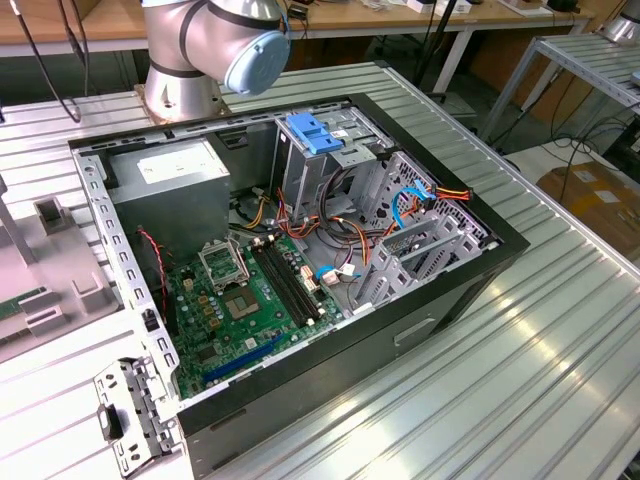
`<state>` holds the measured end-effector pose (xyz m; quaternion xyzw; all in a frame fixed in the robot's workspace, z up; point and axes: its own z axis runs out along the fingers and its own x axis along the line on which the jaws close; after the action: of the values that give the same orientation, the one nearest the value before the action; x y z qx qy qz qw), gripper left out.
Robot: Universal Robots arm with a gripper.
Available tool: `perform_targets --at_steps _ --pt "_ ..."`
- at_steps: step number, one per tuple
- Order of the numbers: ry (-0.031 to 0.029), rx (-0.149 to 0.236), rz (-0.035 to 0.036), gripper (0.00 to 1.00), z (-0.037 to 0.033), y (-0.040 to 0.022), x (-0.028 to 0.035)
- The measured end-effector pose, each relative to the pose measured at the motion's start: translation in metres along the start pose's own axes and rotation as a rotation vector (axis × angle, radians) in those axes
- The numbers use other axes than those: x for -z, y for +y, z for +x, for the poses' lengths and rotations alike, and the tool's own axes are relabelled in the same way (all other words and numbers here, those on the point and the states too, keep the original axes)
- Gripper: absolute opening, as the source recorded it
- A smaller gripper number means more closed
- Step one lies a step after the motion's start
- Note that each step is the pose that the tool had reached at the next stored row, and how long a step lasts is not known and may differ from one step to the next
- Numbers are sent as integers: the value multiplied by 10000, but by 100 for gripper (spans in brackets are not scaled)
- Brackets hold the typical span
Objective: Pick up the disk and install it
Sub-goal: 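Pick up the disk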
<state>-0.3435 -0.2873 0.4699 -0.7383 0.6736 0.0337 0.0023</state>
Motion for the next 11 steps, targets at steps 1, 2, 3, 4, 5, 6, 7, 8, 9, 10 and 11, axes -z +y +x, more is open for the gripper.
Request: perform_targets --at_steps 1,2,3,4,5,6,7,8,9,10,11 --pt "0 1 1 36 2 -13 0" --pt "0 1 1 36 4 -37 1" --pt "0 1 1 36 7 -54 1" --pt "1 1 1 36 8 -71 2" --pt "2 1 0 36 11 -98 3" --pt "1 1 1 36 13 -113 3" --pt "2 1 1 36 15 -128 4" --pt "3 1 0 36 18 -157 5" --pt "4 1 0 36 21 -187 6" --pt "4 1 1 36 24 -214 7" --pt "5 1 0 36 27 -238 7"
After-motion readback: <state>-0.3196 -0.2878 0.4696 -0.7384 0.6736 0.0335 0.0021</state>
